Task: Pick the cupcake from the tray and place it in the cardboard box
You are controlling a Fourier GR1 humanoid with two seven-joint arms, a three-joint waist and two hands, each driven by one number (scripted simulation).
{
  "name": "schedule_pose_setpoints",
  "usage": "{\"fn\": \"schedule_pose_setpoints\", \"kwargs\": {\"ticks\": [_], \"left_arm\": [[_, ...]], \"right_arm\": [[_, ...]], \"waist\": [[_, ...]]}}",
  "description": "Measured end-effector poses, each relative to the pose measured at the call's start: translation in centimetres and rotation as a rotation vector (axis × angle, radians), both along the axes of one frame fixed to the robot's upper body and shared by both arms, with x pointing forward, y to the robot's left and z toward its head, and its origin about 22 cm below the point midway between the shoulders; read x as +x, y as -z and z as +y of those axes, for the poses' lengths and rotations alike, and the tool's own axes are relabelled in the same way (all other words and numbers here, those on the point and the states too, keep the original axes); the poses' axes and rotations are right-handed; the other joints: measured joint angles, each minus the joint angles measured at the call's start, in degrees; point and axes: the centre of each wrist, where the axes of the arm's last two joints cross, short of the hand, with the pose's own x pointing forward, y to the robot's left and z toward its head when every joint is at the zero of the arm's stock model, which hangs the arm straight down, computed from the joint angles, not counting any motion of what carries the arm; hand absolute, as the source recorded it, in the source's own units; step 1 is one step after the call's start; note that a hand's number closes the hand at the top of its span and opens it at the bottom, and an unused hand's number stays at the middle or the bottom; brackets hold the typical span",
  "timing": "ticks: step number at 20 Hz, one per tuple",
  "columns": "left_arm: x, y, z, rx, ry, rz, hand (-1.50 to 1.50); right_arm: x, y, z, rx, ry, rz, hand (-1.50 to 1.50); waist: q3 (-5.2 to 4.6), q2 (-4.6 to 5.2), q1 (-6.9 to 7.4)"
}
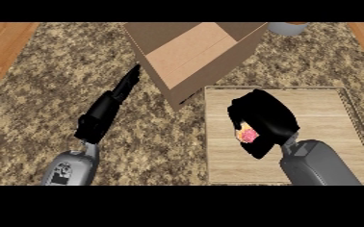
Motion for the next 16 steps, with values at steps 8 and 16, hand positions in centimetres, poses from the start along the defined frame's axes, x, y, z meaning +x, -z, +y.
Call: {"fn": "schedule_pose_setpoints", "kwargs": {"ticks": [8,16], "left_arm": [[-0.6,0.6,1.3,0.005,-0.028,0.007,0.0],[-0.1,0.7,1.2,0.005,-0.047,0.009,0.0]], "right_arm": [[0.3,-2.5,2.3,0.133,-0.297,-0.198,1.5],[-1.8,-9.1,-0.2,0.33,-0.396,-0.222,1.5]], "waist": [[-0.05,-0.32,-2.0],[-0.08,-0.53,-3.13]]}}
